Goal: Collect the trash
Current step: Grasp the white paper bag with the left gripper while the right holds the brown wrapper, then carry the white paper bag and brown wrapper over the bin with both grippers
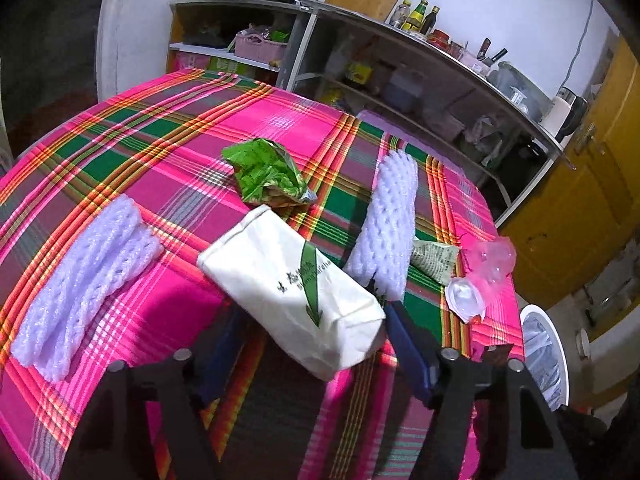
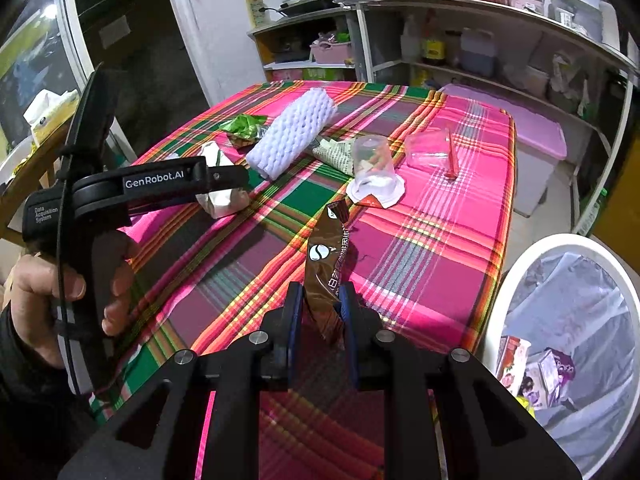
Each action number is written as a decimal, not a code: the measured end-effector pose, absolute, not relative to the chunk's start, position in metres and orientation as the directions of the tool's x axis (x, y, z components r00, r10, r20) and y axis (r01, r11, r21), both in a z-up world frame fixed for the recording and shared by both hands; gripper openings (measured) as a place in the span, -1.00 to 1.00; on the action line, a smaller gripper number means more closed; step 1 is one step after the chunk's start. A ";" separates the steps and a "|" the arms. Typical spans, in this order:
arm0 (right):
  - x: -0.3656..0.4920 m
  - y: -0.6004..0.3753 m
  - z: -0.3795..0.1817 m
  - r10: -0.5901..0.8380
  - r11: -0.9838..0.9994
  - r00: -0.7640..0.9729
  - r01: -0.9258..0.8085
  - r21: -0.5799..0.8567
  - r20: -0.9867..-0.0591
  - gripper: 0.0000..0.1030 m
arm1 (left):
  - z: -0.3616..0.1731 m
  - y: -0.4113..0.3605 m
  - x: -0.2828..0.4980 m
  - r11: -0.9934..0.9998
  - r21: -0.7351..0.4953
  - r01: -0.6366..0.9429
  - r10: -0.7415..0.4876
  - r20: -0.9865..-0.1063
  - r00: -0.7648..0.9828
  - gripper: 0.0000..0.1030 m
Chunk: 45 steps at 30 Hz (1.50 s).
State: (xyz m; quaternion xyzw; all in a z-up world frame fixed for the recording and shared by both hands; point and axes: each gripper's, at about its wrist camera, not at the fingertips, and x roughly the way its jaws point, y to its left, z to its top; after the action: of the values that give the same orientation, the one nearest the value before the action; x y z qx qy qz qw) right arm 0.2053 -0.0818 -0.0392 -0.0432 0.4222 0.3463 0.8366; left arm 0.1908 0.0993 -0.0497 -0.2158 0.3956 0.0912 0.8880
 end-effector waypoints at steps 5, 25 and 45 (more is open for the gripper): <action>0.204 -0.085 -0.038 0.542 0.759 0.408 -0.612 0.220 -0.734 -0.62 | -0.047 0.101 0.184 0.894 -0.335 -0.297 -0.052 -0.736 0.675 0.03; 0.185 -0.108 -0.017 0.535 0.796 0.475 -0.561 0.228 -0.699 -0.62 | -0.014 0.063 0.123 0.965 -0.248 -0.080 -0.104 -0.647 0.755 -0.04; 0.151 -0.155 0.010 0.496 0.849 0.574 -0.476 0.227 -0.652 -0.62 | 0.017 -0.006 0.089 0.980 -0.176 0.093 -0.180 -0.593 0.784 -0.04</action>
State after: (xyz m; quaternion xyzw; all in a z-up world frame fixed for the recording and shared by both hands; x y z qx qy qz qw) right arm 0.1507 -0.1554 0.0100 0.0133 0.3714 0.2741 0.8870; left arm 0.0885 -0.0056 0.0169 -0.0686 0.3202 -0.0725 0.9421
